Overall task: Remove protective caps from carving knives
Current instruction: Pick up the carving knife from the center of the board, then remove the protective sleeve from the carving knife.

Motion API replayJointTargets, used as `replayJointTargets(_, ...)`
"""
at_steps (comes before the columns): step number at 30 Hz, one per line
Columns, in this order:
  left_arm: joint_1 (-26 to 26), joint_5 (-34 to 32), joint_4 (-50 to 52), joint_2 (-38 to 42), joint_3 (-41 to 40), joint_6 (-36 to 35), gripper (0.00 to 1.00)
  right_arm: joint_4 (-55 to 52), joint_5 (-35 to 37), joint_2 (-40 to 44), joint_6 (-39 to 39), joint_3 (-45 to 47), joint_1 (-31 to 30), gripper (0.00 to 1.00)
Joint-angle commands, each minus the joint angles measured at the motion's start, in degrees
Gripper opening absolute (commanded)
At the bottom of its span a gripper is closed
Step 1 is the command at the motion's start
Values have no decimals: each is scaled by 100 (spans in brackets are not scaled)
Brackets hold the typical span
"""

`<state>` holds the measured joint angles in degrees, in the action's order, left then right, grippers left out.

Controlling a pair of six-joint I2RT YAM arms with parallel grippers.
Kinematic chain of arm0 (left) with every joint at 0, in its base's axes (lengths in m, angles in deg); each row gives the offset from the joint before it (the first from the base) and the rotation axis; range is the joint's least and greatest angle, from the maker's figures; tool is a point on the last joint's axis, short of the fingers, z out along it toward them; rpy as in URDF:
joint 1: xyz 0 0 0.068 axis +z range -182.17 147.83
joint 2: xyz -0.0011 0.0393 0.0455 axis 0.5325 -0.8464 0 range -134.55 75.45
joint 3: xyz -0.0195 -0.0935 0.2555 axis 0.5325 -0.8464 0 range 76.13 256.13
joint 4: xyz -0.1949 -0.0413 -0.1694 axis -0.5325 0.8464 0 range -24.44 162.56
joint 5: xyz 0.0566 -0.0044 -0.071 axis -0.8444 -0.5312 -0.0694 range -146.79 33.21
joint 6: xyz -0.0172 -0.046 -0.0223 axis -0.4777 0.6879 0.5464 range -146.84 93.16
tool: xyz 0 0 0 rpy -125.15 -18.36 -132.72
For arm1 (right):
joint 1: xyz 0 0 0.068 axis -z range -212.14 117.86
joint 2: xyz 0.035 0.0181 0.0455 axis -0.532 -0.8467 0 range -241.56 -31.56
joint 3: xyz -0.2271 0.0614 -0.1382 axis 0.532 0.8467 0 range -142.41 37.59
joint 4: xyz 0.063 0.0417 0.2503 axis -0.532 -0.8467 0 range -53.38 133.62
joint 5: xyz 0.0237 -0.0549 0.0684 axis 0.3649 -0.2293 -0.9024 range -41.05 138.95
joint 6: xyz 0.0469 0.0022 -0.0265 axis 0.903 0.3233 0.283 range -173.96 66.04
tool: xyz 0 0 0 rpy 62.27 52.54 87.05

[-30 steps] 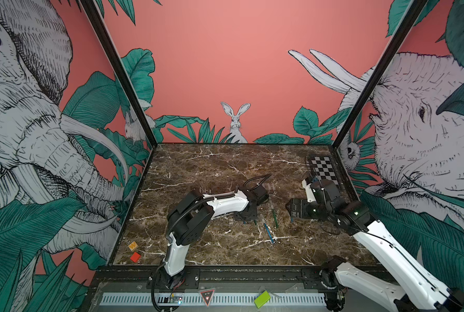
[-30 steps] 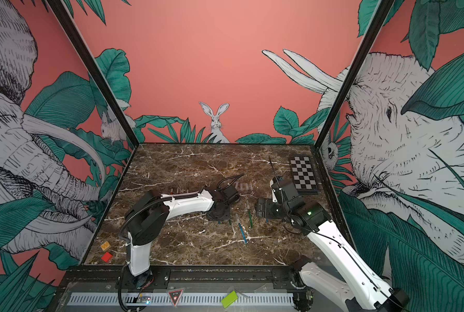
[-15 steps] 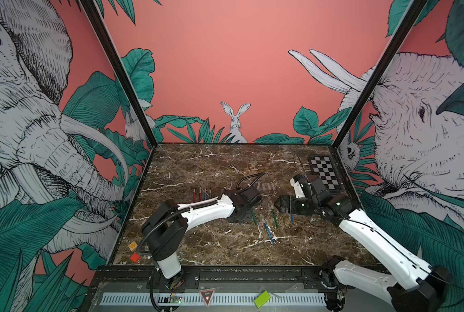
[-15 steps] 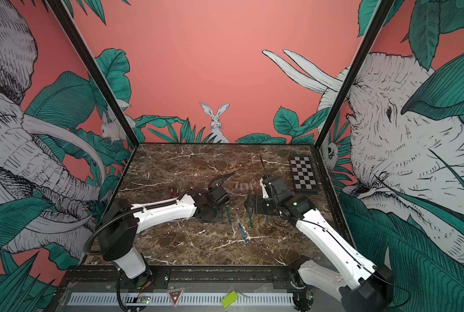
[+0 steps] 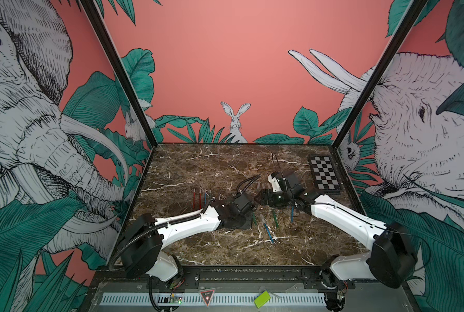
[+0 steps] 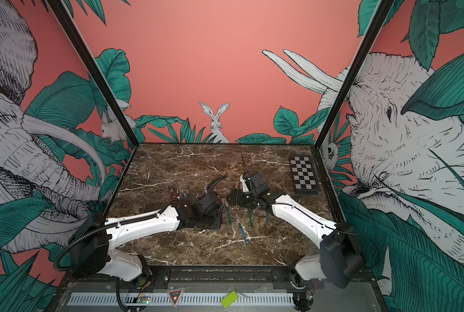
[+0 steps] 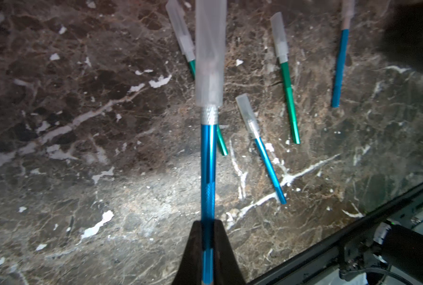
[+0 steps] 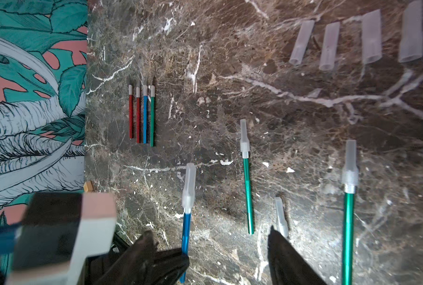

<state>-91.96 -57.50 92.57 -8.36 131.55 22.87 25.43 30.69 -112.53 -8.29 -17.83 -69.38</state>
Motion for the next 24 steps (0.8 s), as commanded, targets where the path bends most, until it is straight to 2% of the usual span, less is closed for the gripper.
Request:
replayJointTargets(1,-103,10,-171,174,-14,-66,0,482,-20,-231,314,-134,-104,59)
replayJointTargets(12,-138,-70,-112,151,34,-50,0,667,106,-472,478,-136,-230,41)
replayJointTargets(14,-137,-78,-91,149,65,-49,0,718,117,-499,499,-122,-232,35)
replayJointTargets(24,-156,-70,-145,168,36,-10,0,1004,-43,-701,539,-127,-240,27)
